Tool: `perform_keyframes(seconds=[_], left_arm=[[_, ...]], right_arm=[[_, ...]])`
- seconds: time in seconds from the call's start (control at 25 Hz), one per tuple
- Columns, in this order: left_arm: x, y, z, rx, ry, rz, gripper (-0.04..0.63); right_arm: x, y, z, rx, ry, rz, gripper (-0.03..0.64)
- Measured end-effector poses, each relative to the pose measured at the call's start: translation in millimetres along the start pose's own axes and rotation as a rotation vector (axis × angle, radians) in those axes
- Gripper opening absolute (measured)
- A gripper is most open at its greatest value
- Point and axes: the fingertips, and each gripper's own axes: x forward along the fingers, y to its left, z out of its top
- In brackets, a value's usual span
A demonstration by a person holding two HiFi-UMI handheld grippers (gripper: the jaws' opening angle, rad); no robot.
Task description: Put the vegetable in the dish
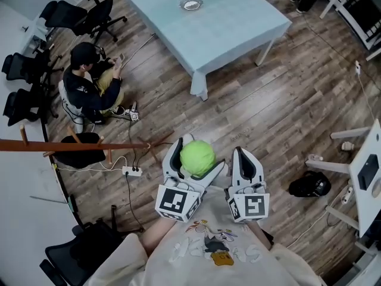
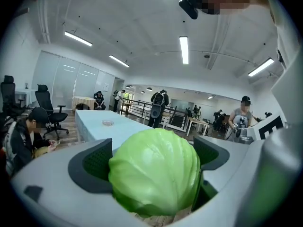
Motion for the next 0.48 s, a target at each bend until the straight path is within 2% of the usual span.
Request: perform_keyframes(seconds=[0.36,0.48], left_arm=[[55.6,80.8,33.4,-0.010,-0.014,-0.068,0.541],[69.7,109.0,46.7,0.001,-0.023,-0.096,0.541]], right_arm=[[98.4,0.7,16.6,-0.024,0.016,-0.084,0.023],[137.5,13.8,32.6,-0.028,-0.010,-0.078,0.023]])
